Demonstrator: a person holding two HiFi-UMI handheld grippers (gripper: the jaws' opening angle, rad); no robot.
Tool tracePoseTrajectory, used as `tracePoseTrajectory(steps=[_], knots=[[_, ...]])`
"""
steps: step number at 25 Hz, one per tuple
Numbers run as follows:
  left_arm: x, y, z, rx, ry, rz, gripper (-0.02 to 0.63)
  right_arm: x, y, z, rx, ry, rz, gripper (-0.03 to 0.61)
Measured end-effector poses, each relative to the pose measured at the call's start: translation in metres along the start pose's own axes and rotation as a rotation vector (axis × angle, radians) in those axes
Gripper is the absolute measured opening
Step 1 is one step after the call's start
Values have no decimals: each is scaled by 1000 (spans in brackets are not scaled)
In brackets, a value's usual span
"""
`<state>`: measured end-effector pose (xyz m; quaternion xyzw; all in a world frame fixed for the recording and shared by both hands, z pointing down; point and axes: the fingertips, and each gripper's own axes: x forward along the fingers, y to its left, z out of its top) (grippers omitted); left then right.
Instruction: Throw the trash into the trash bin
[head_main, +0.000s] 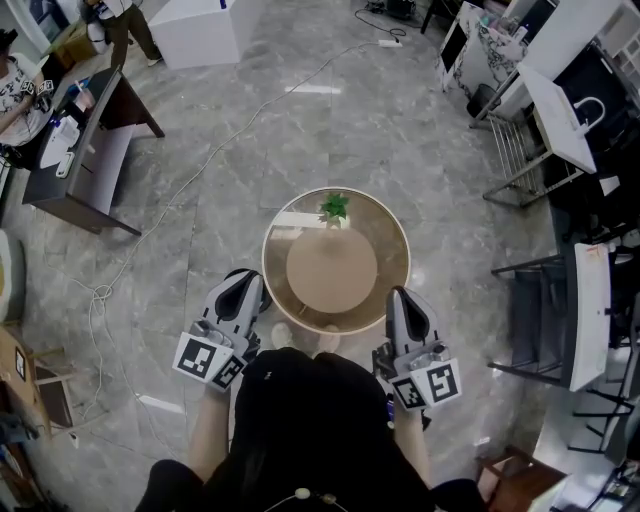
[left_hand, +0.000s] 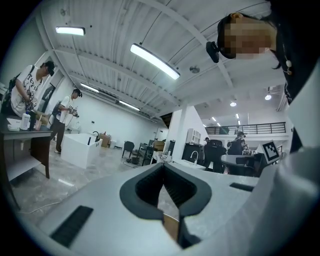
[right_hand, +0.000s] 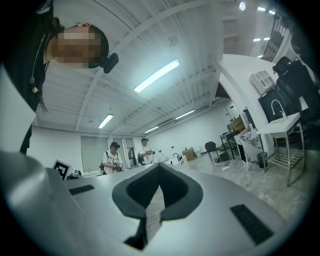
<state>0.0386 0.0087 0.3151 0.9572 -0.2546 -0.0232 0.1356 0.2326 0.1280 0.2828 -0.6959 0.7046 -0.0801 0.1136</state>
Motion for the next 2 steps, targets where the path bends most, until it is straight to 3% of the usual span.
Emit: tracePoseTrajectory(steps=[2], knots=[[1, -2, 0, 2, 3, -3, 7, 0, -1, -1, 2, 2, -1, 3]])
